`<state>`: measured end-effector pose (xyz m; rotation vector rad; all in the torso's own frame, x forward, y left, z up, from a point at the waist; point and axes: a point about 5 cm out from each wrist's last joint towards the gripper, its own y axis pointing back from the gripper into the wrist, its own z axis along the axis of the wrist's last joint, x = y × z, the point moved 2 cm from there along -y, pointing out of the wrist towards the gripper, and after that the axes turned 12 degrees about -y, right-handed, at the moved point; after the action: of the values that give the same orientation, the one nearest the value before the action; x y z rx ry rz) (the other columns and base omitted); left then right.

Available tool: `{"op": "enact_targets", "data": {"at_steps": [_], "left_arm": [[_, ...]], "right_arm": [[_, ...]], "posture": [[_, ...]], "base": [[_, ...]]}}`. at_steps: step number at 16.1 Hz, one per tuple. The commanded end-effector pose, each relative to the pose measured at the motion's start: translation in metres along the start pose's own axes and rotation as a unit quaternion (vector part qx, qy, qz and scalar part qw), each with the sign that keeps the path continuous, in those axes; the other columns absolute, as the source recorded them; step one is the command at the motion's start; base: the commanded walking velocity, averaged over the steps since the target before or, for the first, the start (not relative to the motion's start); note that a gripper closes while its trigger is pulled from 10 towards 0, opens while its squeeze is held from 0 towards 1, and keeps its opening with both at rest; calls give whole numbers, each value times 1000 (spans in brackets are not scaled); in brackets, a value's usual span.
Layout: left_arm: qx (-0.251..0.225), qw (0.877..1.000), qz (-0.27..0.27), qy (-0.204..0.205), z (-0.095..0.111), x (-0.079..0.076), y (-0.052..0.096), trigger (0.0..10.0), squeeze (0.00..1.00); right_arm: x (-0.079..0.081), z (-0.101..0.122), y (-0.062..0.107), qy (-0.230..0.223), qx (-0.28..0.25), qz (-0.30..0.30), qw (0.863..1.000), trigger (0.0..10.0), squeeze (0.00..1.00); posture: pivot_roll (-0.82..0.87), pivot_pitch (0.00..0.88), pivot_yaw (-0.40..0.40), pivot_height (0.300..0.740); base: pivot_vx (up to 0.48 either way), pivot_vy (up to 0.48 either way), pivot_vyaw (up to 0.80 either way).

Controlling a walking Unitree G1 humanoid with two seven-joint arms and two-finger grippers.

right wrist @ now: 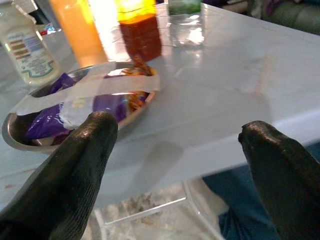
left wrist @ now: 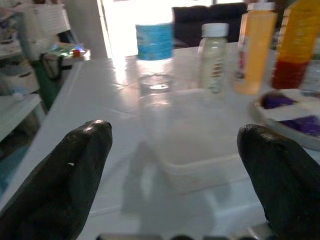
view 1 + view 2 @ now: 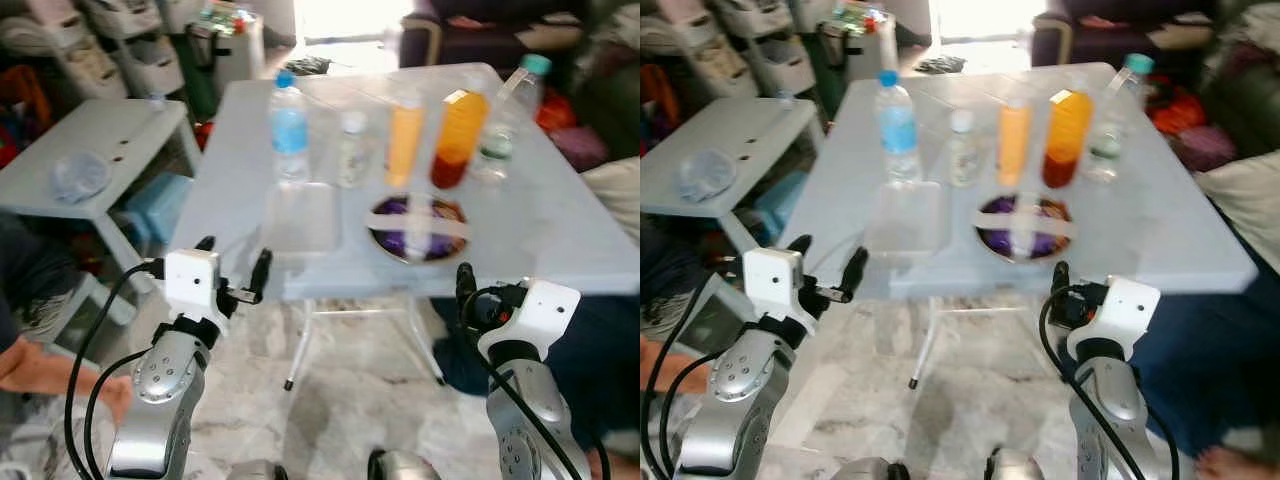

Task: Restocking fridge

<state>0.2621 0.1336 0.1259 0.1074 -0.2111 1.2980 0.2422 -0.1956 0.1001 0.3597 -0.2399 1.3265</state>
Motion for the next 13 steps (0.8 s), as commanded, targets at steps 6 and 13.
{"op": "enact_targets", "data": {"at_steps": [6, 13], "left_arm": [[0, 1000, -4, -6, 1, 1, 0, 10000, 0], [2, 1000, -22, -17, 2, -4, 1, 10000, 0]], "right_arm": [[19, 11, -15, -70, 3, 17, 997, 10000, 0], [30, 20, -36, -118, 4, 12, 993, 10000, 0]], "posture": [[11, 43, 67, 740], [30, 69, 74, 740]], "base": [[0, 0, 0], [0, 0, 0]]}}
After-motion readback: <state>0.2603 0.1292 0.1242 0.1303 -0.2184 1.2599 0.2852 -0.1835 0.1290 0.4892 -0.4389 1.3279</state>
